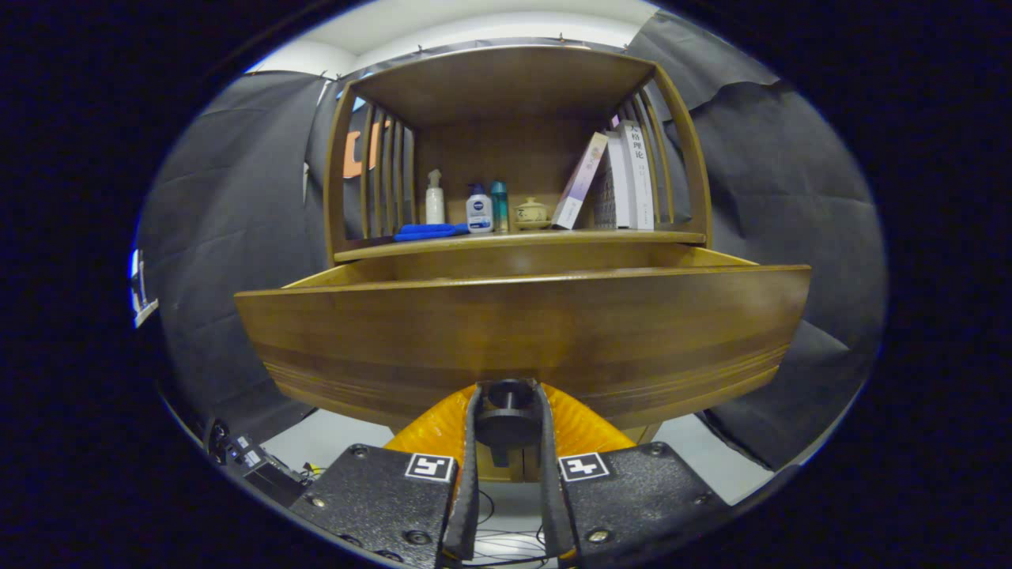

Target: Pull open the drawer, take out the items inside it, and place them on the countertop above the cabinet.

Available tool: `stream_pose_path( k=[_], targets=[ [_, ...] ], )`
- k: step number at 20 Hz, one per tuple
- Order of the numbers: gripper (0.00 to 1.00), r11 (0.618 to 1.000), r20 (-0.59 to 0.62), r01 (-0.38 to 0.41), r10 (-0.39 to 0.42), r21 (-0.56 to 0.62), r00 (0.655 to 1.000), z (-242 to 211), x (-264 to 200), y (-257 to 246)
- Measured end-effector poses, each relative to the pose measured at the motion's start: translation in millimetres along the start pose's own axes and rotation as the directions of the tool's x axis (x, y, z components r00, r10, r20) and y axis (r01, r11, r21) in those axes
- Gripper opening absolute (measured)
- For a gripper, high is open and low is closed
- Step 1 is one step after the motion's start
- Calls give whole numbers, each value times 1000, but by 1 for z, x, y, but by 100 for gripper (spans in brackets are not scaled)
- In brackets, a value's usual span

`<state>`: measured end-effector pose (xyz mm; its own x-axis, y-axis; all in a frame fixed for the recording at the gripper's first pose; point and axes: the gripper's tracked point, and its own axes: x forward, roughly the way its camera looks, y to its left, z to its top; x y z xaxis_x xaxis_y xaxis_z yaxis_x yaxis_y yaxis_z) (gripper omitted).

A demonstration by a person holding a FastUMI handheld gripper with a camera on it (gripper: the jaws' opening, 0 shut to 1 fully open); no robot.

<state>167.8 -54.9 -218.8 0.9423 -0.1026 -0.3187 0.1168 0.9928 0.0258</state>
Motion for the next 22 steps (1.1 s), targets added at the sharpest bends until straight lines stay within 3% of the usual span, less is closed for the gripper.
stream_pose_path(
  k=[10, 14, 18, 22],
  targets=[
    [35, 999, -32, -46, 46, 11, 998, -20, -38, 11],
    [36, 997, -100, -80, 78, -20, 992, -22, -40, 14],
    [49, 992, -154, -111, 100, -64, 983, -13, -62, 14],
    [63, 978, -154, -193, 179, -80, 972, 26, -90, 31]
  ],
)
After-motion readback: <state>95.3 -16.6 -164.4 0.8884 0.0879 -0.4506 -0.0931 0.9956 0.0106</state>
